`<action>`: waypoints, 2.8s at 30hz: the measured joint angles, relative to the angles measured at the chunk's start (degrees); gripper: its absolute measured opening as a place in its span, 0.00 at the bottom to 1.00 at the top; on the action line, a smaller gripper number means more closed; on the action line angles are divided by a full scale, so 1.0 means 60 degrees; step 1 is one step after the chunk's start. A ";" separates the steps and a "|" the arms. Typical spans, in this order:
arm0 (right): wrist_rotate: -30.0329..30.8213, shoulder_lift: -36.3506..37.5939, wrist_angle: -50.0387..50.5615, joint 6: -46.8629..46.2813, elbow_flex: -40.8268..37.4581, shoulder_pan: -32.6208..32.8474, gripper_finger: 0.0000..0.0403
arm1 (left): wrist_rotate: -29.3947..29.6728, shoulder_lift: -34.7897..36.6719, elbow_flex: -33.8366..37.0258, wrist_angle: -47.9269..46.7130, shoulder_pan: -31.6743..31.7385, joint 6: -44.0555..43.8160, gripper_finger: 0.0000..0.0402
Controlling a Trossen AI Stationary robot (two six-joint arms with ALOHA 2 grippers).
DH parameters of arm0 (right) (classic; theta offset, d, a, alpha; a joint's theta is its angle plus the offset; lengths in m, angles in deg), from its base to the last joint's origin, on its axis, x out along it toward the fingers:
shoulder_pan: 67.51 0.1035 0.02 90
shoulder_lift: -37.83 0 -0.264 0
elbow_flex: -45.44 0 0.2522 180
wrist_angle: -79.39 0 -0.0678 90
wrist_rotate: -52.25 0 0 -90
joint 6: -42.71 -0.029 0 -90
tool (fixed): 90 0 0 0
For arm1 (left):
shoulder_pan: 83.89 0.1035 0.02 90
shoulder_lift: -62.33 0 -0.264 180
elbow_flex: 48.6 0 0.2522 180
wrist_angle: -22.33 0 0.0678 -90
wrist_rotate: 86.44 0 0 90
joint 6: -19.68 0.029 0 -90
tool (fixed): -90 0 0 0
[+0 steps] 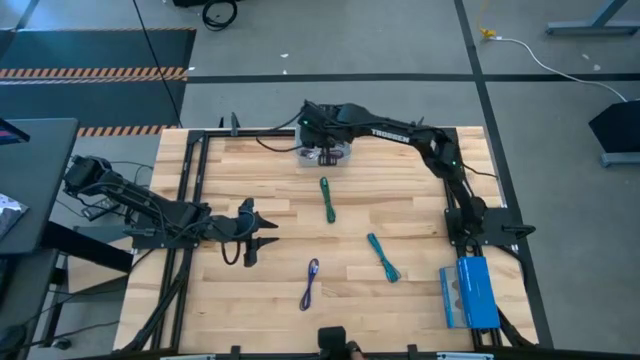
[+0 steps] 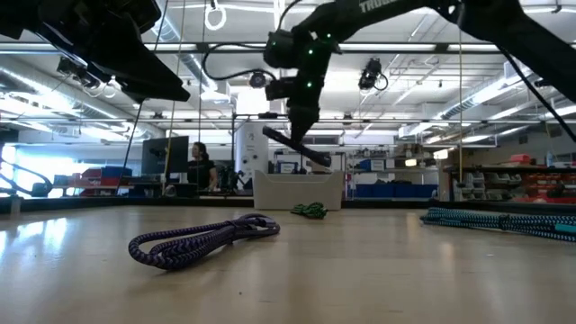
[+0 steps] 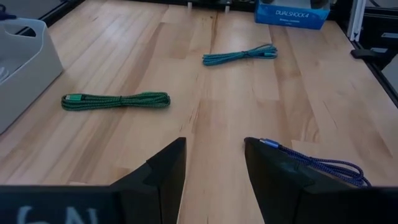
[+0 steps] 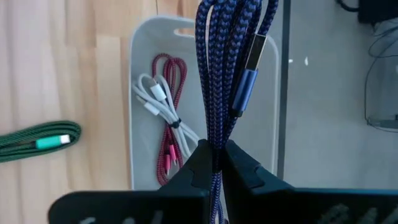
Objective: Pick and place USB-C Cables
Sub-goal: Put the top dark blue charger cable into the gray bin, then put the green charger cable into the gray bin
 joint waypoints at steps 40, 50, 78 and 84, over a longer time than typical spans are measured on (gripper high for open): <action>-0.0450 -0.0303 -0.0781 0.0278 -0.0040 -0.0417 0.05 | 0.0256 0.0000 -0.0001 0.0004 -0.0335 -0.0342 0.43; -0.0327 -0.0300 -0.0301 0.0134 -0.0040 -0.0417 0.27 | 0.0255 -0.0002 -0.0004 -0.0004 -0.0335 -0.0385 0.43; -0.2239 0.0338 0.1118 -0.7426 -0.0981 0.1229 0.40 | 0.0248 -0.0004 -0.0004 -0.0048 -0.0783 -0.0888 0.43; -0.2689 0.0331 0.0685 -0.8247 -0.2101 0.1229 0.38 | 0.0251 -0.0004 -0.0004 0.0109 -0.0863 -0.0892 0.43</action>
